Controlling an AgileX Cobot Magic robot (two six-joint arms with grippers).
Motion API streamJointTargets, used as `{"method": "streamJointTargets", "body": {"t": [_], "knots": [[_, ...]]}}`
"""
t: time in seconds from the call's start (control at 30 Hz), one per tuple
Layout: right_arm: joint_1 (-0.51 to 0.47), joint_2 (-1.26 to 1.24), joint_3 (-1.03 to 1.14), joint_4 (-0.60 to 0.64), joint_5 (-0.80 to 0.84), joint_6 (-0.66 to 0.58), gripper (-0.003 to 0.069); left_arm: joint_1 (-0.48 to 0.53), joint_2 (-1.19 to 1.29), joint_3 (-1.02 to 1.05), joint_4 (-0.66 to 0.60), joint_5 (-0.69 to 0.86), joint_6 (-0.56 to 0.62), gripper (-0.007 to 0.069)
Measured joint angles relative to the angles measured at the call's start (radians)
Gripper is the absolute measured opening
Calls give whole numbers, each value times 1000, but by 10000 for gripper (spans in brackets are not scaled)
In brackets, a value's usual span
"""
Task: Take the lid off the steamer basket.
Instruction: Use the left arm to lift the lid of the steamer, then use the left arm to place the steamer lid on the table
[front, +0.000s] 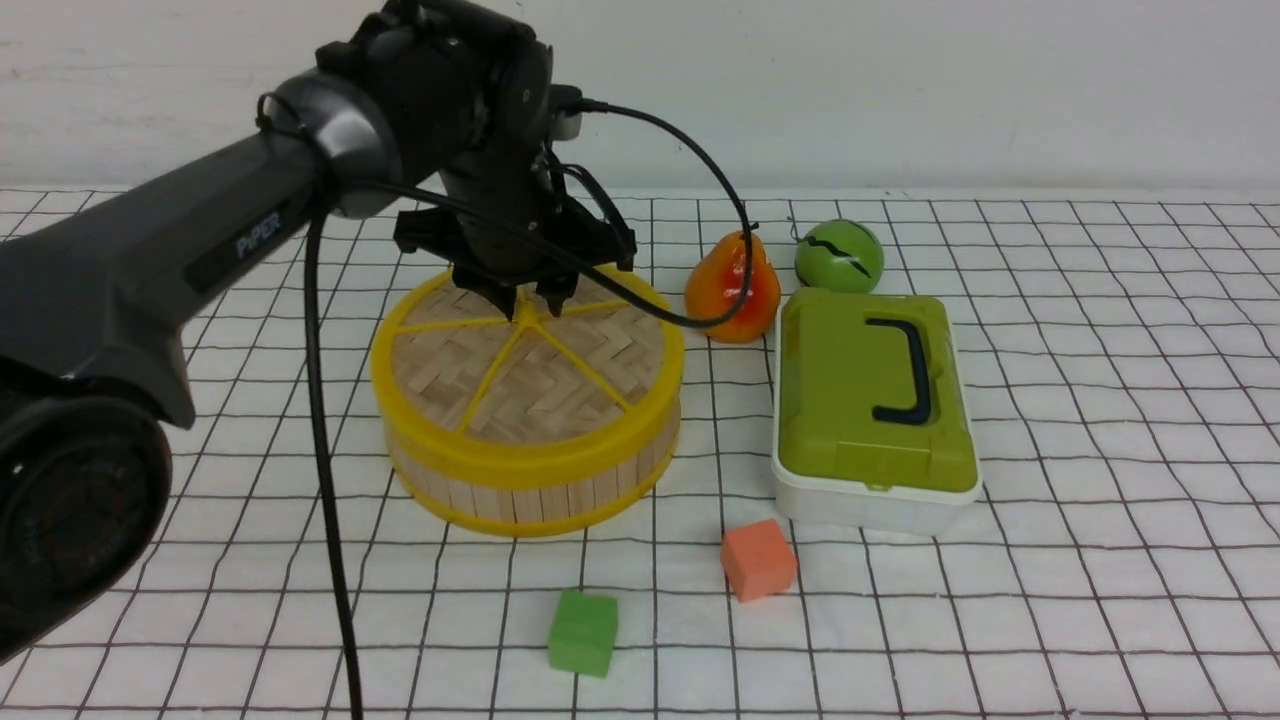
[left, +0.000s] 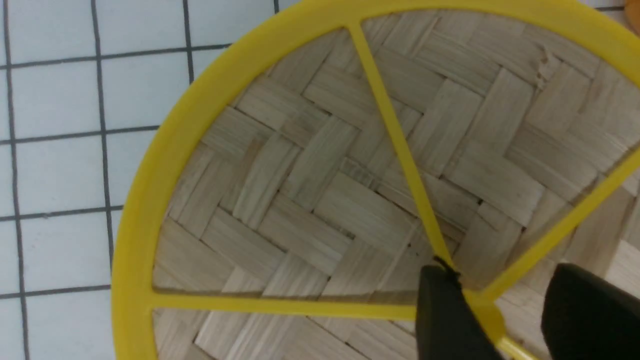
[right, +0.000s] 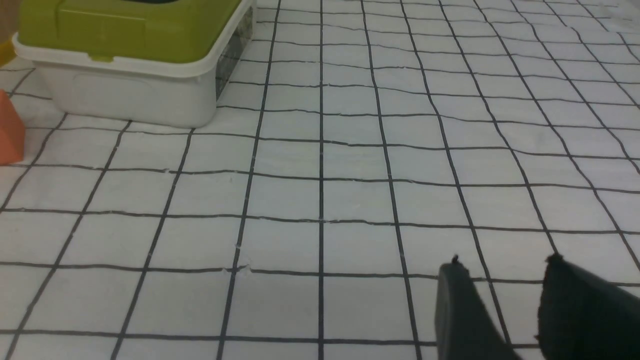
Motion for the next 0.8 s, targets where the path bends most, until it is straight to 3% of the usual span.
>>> {"method": "streamJointTargets", "body": {"t": [0.13, 0.47, 0.63, 0.8], "knots": [[0, 0, 0, 0, 0, 0, 239, 0, 7, -1, 12, 0, -13, 105], [0, 0, 0, 0, 0, 0, 239, 0, -35, -29, 21, 15, -19, 103], [0, 0, 0, 0, 0, 0, 239, 10, -217, -50, 120, 15, -19, 103], [0, 0, 0, 0, 0, 0, 239, 156, -395, 31, 164, 11, -26, 103]]}}
